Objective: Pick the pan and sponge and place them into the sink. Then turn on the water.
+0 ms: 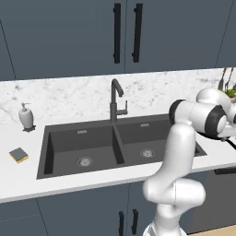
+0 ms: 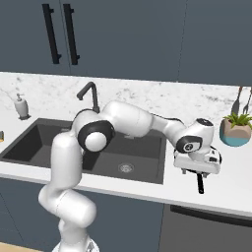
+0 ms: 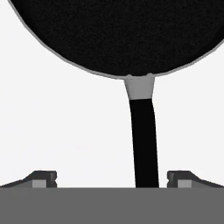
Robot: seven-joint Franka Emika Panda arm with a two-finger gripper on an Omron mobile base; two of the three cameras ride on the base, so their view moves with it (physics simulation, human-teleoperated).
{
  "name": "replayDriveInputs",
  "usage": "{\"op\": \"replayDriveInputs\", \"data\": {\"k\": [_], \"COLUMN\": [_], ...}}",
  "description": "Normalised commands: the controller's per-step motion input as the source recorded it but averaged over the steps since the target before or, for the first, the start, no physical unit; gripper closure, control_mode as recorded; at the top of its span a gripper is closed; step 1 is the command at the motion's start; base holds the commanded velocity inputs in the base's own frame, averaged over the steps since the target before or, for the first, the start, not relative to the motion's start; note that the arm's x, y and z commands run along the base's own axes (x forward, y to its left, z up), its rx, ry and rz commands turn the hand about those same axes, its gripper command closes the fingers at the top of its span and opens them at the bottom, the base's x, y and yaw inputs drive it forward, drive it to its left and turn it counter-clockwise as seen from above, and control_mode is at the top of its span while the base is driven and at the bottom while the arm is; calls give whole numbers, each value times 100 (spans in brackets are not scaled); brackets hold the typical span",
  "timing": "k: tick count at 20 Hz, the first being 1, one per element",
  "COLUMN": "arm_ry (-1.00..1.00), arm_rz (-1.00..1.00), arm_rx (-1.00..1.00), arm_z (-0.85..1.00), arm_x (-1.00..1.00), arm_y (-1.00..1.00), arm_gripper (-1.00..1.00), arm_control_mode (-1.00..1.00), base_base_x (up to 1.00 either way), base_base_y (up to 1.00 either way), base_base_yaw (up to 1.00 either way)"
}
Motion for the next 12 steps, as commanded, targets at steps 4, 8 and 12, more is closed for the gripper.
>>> {"op": "replayDriveInputs", "data": {"k": [4,8,12], "arm_ry": [0,0,2], "arm_rz": [1,2,1], "arm_rx": [1,1,0], "arm_z": [-6,-6,-13], "arm_x": [4,0,0], "arm_y": [-14,-18,-8], "arm_gripper": [-100,-100,-100], "arm_control_mode": [-100,-100,-100], "base_base_x": [0,0,0], "base_base_y": [0,0,0], "base_base_yaw": [0,0,0]}}
